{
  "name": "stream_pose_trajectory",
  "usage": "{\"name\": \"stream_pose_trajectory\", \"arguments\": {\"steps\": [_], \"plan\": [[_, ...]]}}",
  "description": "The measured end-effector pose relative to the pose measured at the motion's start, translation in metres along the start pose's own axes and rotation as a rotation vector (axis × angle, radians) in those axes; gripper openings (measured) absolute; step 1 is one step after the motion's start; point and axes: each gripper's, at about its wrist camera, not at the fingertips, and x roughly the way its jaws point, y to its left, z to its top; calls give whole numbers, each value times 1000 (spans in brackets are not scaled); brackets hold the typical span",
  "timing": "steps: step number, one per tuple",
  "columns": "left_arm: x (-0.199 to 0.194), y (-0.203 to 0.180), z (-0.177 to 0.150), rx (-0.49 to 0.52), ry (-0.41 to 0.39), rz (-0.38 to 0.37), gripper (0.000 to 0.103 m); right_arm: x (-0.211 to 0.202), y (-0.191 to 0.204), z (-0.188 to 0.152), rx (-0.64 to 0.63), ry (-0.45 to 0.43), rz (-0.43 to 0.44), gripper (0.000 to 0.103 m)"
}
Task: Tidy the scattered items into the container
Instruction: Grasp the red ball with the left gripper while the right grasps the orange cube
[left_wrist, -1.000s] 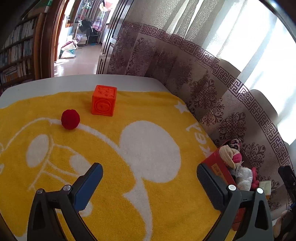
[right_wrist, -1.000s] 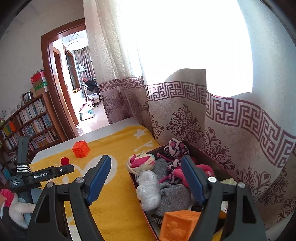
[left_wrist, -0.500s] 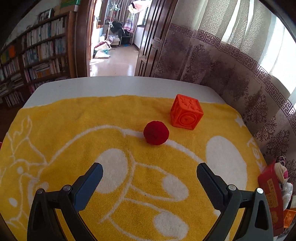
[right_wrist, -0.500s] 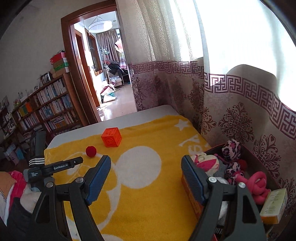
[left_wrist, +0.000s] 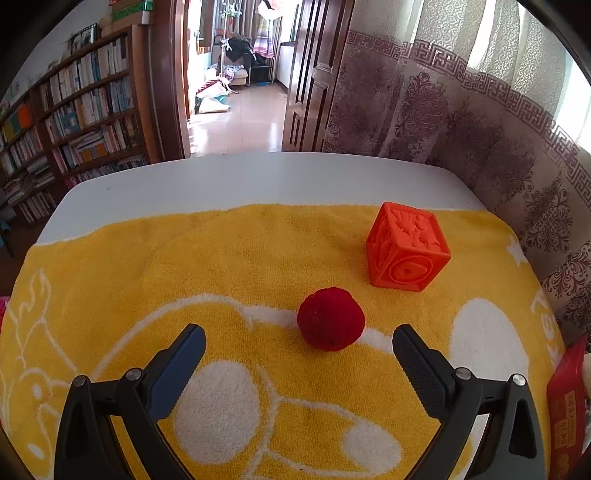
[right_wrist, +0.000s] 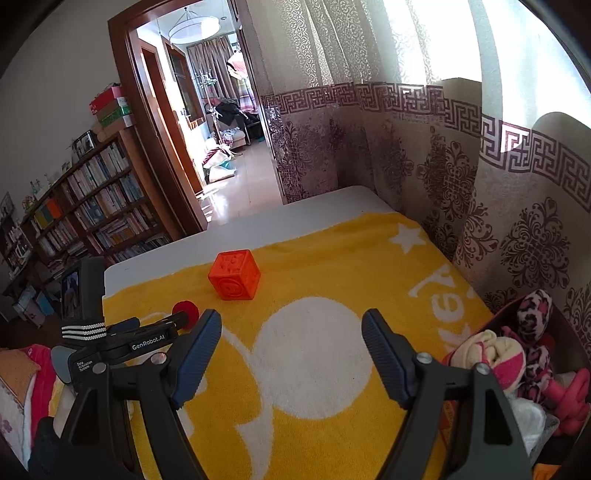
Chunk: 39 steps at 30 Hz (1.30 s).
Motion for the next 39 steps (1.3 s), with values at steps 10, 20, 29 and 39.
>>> {"name": "stream_pose_trajectory", "arguments": {"steps": [10,20,29,39], "plan": [[28,6,0,-30,31,-139,40,66,15,28,32,71,19,81],[12,46,-5,-117,-41,-182,40,152,58,52,31,188,52,81],[17,52,-3,-141,-37,-176,40,194,86,49,-46,241,-10,81],[18,48,-4,-127,-31,-179,40,191,75,36,-33,302,-48,55]]}}
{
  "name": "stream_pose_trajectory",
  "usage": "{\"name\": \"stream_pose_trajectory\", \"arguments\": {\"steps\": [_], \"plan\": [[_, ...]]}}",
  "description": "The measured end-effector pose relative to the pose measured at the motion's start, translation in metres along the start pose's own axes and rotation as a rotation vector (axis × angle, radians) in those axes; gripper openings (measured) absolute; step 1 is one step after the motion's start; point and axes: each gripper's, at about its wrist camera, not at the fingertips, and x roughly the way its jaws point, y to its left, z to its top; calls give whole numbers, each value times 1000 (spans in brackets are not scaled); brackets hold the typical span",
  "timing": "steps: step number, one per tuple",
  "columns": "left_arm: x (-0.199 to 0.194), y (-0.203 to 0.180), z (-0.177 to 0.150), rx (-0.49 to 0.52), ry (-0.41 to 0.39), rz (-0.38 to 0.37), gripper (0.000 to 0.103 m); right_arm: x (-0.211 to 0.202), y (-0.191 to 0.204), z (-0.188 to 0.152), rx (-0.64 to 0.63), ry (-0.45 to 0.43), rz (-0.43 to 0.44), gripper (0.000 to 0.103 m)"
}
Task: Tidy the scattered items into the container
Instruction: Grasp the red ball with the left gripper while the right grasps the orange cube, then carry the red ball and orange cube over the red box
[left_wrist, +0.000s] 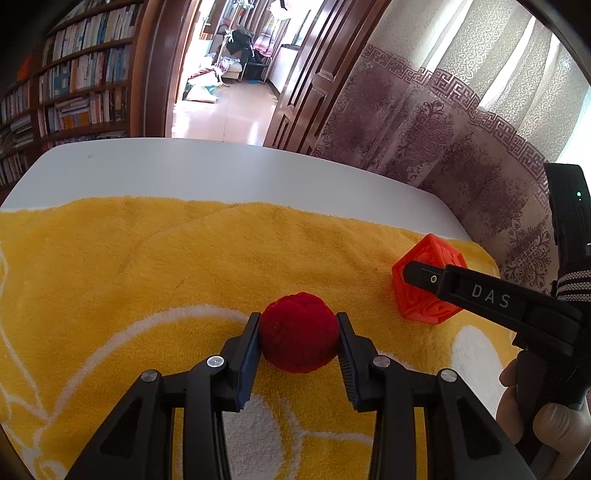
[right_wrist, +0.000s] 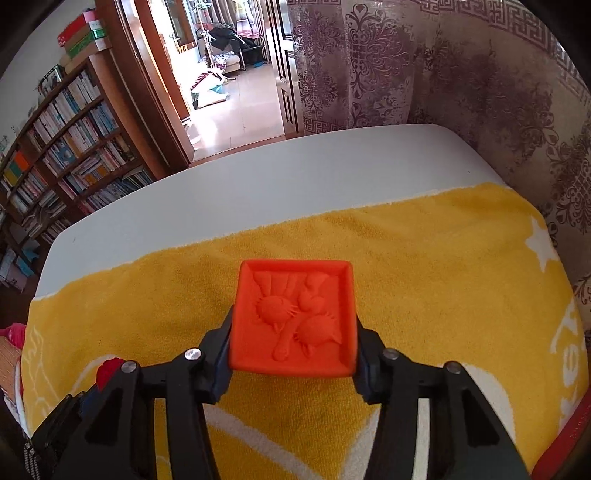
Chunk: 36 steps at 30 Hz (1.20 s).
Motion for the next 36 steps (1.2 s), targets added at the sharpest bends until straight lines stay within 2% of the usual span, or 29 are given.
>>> {"name": "stream_pose_trajectory", "arguments": {"steps": [7,13,18,22,25,28,33,36], "plan": [[-10,-15,0,31,-23,-30,40,-55,-25,-23,25,-62,29,55],[-24,-40,-2,85,-47,-79,40,-134,-67,-56,63,-173,30,55],[-36,-67,-7,144,-63,-124,40,-201,-134,-84,138,-259,-46,56],[-45,-89,-14,201,-73,-135,40,-231,-190,-105,216,-269,-146,56],[-52,-107,-22,232,-64,-157,40,-240,-226,-116,266,-247,-196,56],[-60,-127,-31,262,-52,-187,40,-241,-255,-126,311,-210,-198,56],[-76,-166,-47,333,-47,-231,40,-231,-280,-129,347,-168,-191,56],[-82,-189,-58,370,-37,-261,40,-212,-289,-127,346,-94,-206,56]]}}
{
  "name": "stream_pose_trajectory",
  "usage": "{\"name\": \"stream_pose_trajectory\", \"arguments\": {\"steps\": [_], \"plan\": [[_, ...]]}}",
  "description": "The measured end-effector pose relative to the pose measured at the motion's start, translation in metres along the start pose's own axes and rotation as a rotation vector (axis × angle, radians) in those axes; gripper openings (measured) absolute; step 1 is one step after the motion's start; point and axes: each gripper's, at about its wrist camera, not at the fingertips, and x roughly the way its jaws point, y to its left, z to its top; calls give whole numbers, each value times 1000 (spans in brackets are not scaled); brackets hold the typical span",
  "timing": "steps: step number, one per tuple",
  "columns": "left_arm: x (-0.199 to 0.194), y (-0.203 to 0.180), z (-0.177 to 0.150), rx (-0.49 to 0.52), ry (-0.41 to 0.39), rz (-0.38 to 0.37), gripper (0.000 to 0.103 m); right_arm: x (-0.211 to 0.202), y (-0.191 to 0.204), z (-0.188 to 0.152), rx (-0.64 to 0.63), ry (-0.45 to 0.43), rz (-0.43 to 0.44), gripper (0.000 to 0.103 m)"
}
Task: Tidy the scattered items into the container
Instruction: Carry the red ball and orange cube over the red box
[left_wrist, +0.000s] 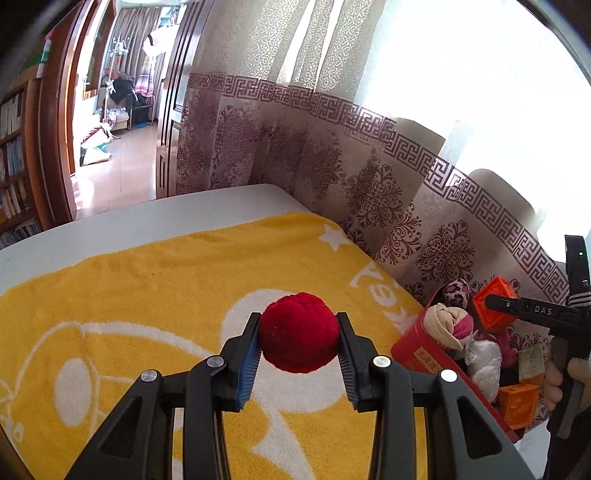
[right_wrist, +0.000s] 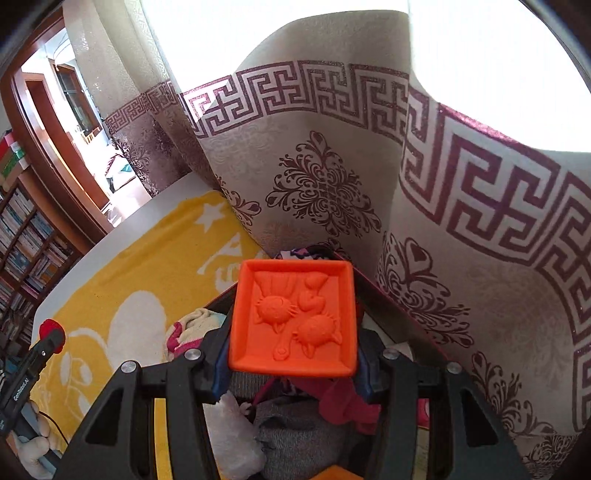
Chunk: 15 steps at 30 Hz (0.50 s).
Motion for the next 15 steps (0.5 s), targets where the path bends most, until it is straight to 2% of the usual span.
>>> {"name": "stream_pose_trajectory", "arguments": {"steps": [4,7,11,13,15], "plan": [[1,-37,-5,58,15,-42,40,21,-6,-4,1,87,19,56],[3,-66,-9,103,28,-70,40,13,-11,-6,13,71,54,56],[6,-101,-14,145,43,-119,40,-15,-15,-12,-2,-9,80,59],[8,-119,-17,164,53,-150,40,-35,-16,-14,-21,-86,65,72],[9,-139,-20,187,62,-177,40,-57,-17,-21,-44,-178,48,78]]}}
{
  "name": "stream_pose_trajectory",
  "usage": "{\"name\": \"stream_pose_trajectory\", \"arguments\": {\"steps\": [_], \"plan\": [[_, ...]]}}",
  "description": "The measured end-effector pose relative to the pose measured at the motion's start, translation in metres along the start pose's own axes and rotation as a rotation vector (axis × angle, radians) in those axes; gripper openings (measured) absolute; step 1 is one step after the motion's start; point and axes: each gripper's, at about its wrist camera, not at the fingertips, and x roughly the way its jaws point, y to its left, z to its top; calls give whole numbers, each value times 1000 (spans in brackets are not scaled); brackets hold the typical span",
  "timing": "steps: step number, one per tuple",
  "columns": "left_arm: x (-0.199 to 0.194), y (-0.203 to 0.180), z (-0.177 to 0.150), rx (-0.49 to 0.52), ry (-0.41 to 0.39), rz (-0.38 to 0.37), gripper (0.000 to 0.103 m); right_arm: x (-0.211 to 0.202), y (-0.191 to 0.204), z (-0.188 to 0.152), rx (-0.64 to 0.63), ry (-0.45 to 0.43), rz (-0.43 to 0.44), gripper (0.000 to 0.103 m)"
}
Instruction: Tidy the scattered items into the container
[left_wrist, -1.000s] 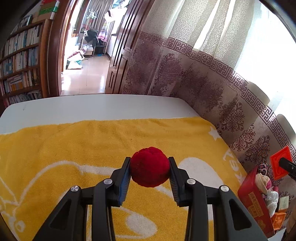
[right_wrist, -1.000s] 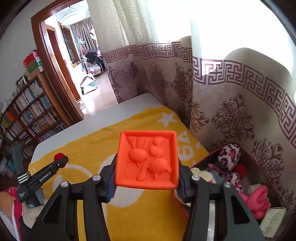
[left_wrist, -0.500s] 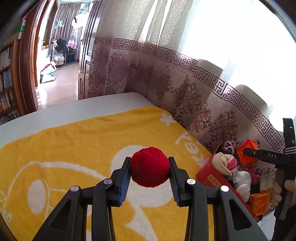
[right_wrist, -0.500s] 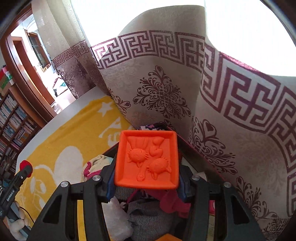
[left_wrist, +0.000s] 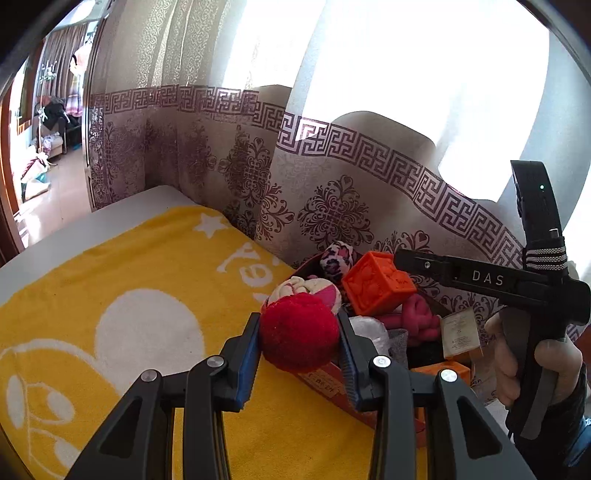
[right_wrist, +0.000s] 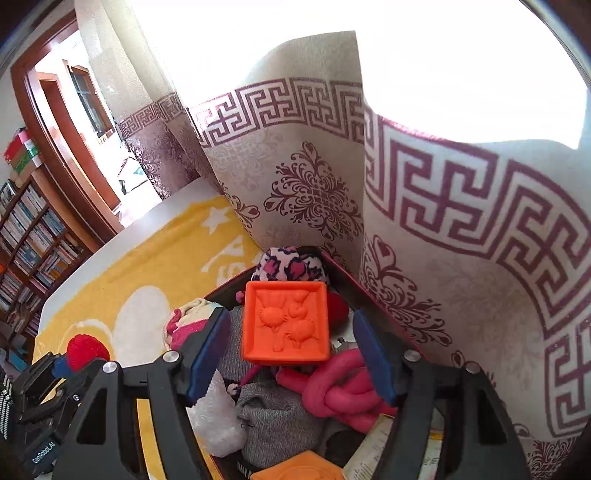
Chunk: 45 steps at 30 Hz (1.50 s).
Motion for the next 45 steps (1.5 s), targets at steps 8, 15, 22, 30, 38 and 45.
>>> {"name": "stream_pose_trajectory", "arguments": {"steps": [8,15,22,30,38,45], "plan": [[35,-65,-2,83,61,-78,40,-64,-15,-17,-21,-218,-16,79],[71,-81,-10,107,115,-76,40,-82,-29,-38,-13,-266,-27,80],[78,-79,-15,84,143,-91,74,-90,-48,-55,21,-249,-27,81],[34,-86,-12,79,20,30,102,-99,-62,-70,24,-197,-44,81],[-19,-58,-25,-37,-108,359,102,-107,-65,-91,32,-148,-83,82],[-56,-74,-42,45,-150,397,102,-122,-40,-110,-65,-119,-95,82]]}}
